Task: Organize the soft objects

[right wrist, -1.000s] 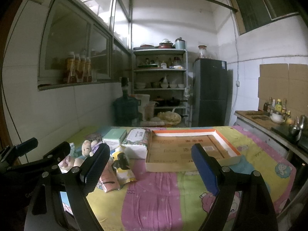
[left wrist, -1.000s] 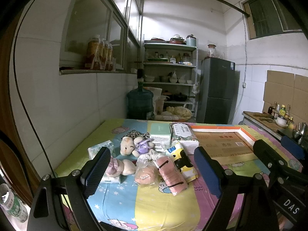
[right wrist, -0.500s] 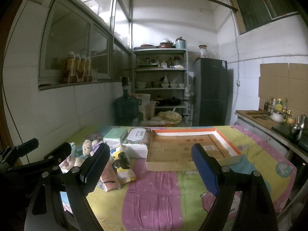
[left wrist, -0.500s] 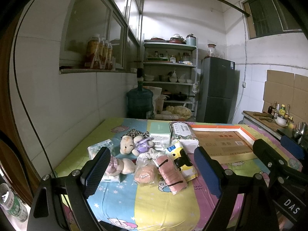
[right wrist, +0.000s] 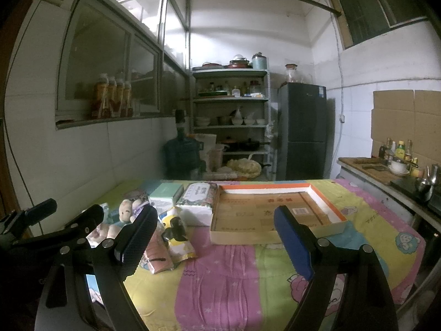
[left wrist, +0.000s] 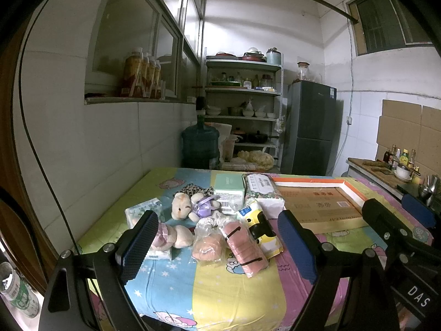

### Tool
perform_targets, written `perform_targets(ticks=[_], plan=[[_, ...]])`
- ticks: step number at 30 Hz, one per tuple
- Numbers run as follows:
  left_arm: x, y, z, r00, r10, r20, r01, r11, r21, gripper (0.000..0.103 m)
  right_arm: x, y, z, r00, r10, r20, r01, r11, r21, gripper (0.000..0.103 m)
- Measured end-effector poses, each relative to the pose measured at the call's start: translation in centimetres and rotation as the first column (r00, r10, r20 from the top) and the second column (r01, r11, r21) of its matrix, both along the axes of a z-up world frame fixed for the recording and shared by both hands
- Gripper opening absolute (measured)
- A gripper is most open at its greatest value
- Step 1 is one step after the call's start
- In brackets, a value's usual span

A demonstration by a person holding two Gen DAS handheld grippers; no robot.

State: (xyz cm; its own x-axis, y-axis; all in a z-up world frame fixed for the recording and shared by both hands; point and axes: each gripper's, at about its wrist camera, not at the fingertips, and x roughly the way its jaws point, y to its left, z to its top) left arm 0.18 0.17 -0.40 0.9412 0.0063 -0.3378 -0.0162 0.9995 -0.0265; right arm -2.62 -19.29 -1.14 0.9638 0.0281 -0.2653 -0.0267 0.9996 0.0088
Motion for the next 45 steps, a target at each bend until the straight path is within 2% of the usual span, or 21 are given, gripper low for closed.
perform_targets(ticks=[11, 18, 26, 36, 45], plan=[[-0.1, 0.0, -0.9, 1.000, 0.019, 0.002, -0.019, 1.000, -0.005, 0.089, -0.1, 0.2, -0.5, 1.000, 0.012, -0.008, -0.012, 1.000, 0.004, 0.087], [0.7, 3.0, -2.4, 0.997, 0.073, -0.002, -0.073, 0.997, -0.040, 0.089, 1.4, 0.7, -2.3, 0.995, 0.071, -0.067, -0.069, 0.997, 0.032, 0.087], [2.1, 6.5, -4.8, 0.997, 0.071, -0.026, -0.074, 0.993, -0.097, 0.089, 4.6, 1.8, -4.3, 0.980, 0.147, -0.136, -0.142, 0.989, 0.046, 0.087], [4.8, 10.3, -6.6, 0.989, 0.118, -0.085, -0.129, 0.983, -0.130, 0.089, 9.0, 5.4, -7.1, 0.919, 0.320, -0.232, -0.313, 0.947, 0.068, 0.087], [8.1, 11.8, -8.5, 0.981, 0.097, -0.167, -0.127, 0.976, -0.177, 0.089, 12.0, 6.7, -8.8, 0.885, 0.369, -0.284, -0.355, 0.929, 0.103, 0.087]])
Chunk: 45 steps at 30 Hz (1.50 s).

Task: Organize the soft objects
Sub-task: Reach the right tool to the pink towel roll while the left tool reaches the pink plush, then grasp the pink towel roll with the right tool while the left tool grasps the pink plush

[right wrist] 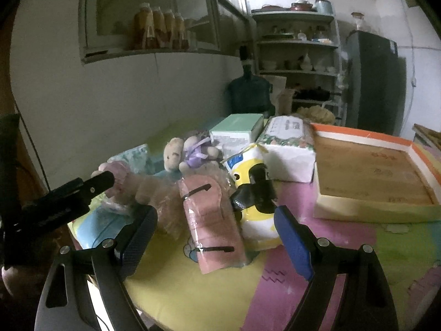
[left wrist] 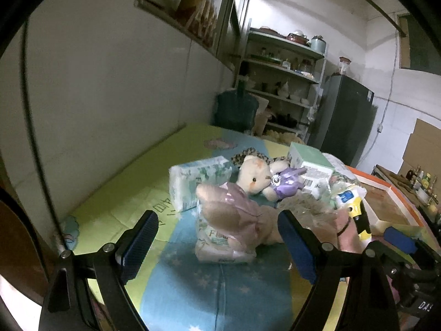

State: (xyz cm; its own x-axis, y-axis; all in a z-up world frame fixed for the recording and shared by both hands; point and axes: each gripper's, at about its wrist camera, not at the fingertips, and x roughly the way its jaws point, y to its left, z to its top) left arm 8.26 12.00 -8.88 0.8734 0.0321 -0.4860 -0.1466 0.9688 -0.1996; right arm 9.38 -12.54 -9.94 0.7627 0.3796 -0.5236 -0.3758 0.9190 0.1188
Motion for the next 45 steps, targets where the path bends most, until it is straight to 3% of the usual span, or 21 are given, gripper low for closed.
perform_targets(ticks=[5, 7, 12, 17, 18, 23, 25, 28, 36, 45], plan=[[1.5, 0.2, -0.7, 1.000, -0.011, -0.023, 0.011, 1.000, -0.023, 0.088, 0.8, 0.5, -0.5, 1.000, 0.018, -0.016, -0.018, 1.000, -0.006, 0.087], [1.7, 0.2, -0.8, 1.000, -0.014, -0.025, 0.014, 0.999, -0.030, 0.081, 1.3, 0.6, -0.8, 0.999, 0.022, -0.025, -0.022, 1.000, -0.006, 0.087], [2.3, 0.2, -1.2, 0.998, -0.063, -0.018, 0.062, 0.997, -0.042, 0.056, 2.0, 0.9, -1.1, 0.999, 0.035, -0.037, -0.036, 0.999, -0.015, 0.073], [2.2, -0.2, -0.8, 0.997, -0.082, 0.002, 0.082, 0.995, -0.048, 0.042, 1.9, 1.3, -1.1, 0.996, 0.074, -0.041, -0.075, 0.997, -0.026, 0.050], [2.3, -0.3, -0.8, 0.996, -0.085, 0.004, 0.085, 0.995, -0.046, 0.040, 1.9, 1.5, -1.1, 0.996, 0.079, -0.042, -0.081, 0.996, -0.034, 0.050], [2.7, -0.5, -0.8, 0.995, -0.100, 0.001, 0.100, 0.993, -0.068, 0.035, 2.8, 1.4, -1.8, 0.994, 0.073, -0.081, -0.076, 0.996, -0.041, 0.049], [2.8, -0.3, -0.8, 0.995, -0.103, 0.005, 0.103, 0.991, -0.090, 0.032, 2.9, 1.2, -1.9, 0.994, 0.068, -0.086, -0.071, 0.997, -0.032, 0.041], [2.7, -0.1, -0.6, 0.994, -0.104, 0.015, 0.105, 0.989, -0.103, 0.027, 3.0, 0.6, -1.8, 0.994, 0.063, -0.092, -0.064, 0.998, -0.010, 0.037], [2.5, -0.9, 0.7, 0.993, -0.107, 0.056, 0.111, 0.990, -0.083, 0.024, 1.8, -0.5, 0.2, 0.998, 0.055, -0.035, -0.054, 0.998, 0.045, 0.036], [2.5, -1.9, 4.3, 0.984, -0.096, 0.153, 0.105, 0.993, -0.054, 0.024, 1.7, -1.1, 2.9, 0.998, 0.053, 0.026, -0.054, 0.996, 0.072, 0.036]])
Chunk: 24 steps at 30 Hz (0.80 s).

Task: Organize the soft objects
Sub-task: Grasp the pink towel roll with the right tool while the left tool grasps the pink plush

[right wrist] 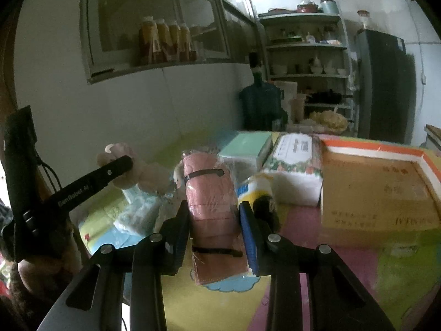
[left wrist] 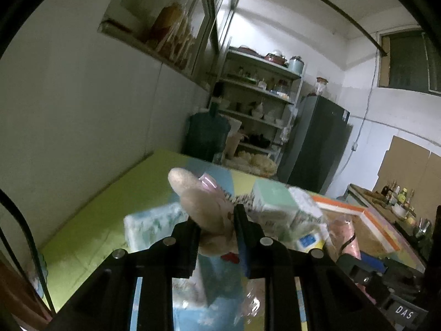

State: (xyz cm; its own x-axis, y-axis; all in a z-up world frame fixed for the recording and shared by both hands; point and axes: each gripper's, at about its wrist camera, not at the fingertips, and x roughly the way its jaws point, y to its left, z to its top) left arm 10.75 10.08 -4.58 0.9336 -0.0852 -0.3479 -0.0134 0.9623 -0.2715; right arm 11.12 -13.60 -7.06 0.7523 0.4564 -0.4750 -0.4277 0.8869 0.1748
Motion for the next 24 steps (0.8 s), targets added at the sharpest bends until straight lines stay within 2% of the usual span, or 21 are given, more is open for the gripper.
perform_targets(ticks=[13, 24], plan=[[0.6, -1.6, 4.0, 0.997, 0.010, 0.083, -0.010, 1.000, 0.010, 0.024, 0.6, -1.4, 3.0, 0.998, -0.017, 0.062, 0.016, 0.999, 0.029, 0.036], [2.3, -4.8, 5.6, 0.993, -0.067, 0.102, 0.065, 0.998, 0.021, 0.024, 1.3, -3.6, 4.2, 0.995, -0.053, 0.086, 0.049, 0.998, 0.044, 0.036]])
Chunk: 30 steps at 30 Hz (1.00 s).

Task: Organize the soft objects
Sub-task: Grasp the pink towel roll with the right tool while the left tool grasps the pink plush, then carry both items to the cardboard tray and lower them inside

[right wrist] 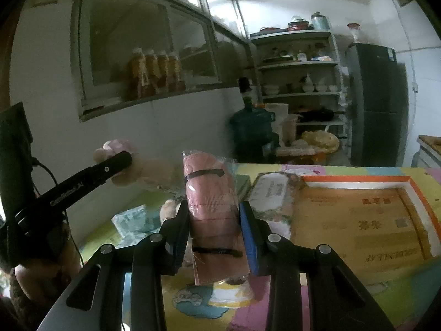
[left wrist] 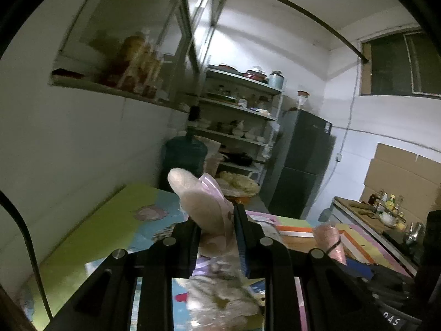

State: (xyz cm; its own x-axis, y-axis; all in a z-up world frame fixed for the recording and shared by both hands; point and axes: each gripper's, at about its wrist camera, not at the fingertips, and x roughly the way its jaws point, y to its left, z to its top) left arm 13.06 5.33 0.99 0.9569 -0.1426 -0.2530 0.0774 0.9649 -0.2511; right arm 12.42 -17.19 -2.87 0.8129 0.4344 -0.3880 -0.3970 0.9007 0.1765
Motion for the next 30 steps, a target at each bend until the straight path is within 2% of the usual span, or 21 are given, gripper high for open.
perform_targets(ticks=[15, 30], plan=[[2.4, -6.9, 0.7, 0.990, -0.140, -0.020, 0.140, 0.990, 0.022, 0.024, 0.6, -5.3, 0.7, 0.996, -0.084, 0.007, 0.083, 0.996, 0.020, 0.036], [4.9, -14.6, -0.6, 0.958, -0.277, -0.072, 0.278, 0.961, -0.002, 0.024, 0.9, -12.5, 0.0, 0.978, -0.208, -0.018, 0.208, 0.977, 0.044, 0.036]])
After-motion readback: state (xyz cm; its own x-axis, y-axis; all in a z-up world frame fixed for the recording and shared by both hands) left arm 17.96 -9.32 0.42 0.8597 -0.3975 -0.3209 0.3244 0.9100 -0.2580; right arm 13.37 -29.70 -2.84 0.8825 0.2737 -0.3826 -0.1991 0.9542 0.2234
